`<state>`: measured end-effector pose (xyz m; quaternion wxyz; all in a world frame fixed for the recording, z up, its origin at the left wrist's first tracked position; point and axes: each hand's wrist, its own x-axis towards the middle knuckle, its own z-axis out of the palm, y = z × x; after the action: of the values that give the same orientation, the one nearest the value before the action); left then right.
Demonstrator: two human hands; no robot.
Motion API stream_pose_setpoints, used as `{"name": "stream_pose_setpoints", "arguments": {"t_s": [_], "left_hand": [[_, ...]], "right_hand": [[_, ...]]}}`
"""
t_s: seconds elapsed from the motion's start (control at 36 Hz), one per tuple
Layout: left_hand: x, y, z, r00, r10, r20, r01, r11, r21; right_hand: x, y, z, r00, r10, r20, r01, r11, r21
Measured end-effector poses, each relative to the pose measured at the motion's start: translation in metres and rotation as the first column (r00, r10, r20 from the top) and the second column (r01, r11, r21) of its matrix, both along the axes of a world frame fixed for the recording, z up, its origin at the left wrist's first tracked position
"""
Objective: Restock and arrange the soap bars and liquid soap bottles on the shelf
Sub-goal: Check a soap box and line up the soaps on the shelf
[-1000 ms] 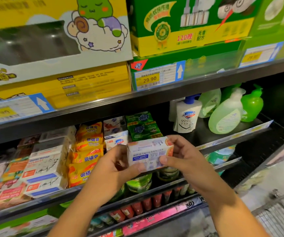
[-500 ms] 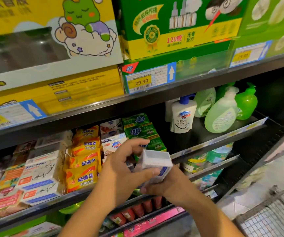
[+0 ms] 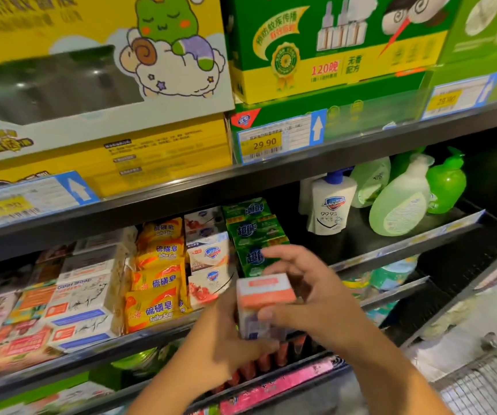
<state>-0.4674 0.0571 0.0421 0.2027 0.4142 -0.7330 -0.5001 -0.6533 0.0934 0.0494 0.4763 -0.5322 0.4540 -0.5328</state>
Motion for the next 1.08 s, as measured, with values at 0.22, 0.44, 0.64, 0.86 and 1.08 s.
{"name": "stream_pose_setpoints", "arguments": {"t_s": [0.22, 0.44, 0.64, 0.86, 1.08], "left_hand": [[0.019, -0.016, 0.002, 0.986, 0.169, -0.013, -0.169, 0.986, -0.010], [0.013, -0.017, 0.025, 0.897, 0.363, -0.252, -0.244, 0.882, 0.403], [0.023, -0.013, 0.006, 0.915, 0.384, -0.121, -0.260, 0.794, 0.549], [0.040, -0.019, 0.028, 0.901, 0.283, -0.329, -0.207, 0.946, 0.249], [0.090, -0.020, 0.039, 0.971, 0.132, -0.197, -0.178, 0.955, -0.236]], "right_hand": [[-0.017, -0.004, 0.003, 0.992, -0.121, 0.035, 0.121, 0.993, -0.004], [-0.009, -0.004, 0.004, 0.990, -0.142, 0.010, 0.131, 0.940, 0.315], [-0.003, -0.002, -0.003, 0.981, 0.004, -0.196, 0.098, 0.857, 0.506], [0.004, -0.017, 0.014, 0.991, -0.074, 0.109, 0.005, 0.849, 0.529], [0.044, -0.048, 0.026, 0.984, 0.074, 0.160, -0.151, 0.820, 0.552]]}}
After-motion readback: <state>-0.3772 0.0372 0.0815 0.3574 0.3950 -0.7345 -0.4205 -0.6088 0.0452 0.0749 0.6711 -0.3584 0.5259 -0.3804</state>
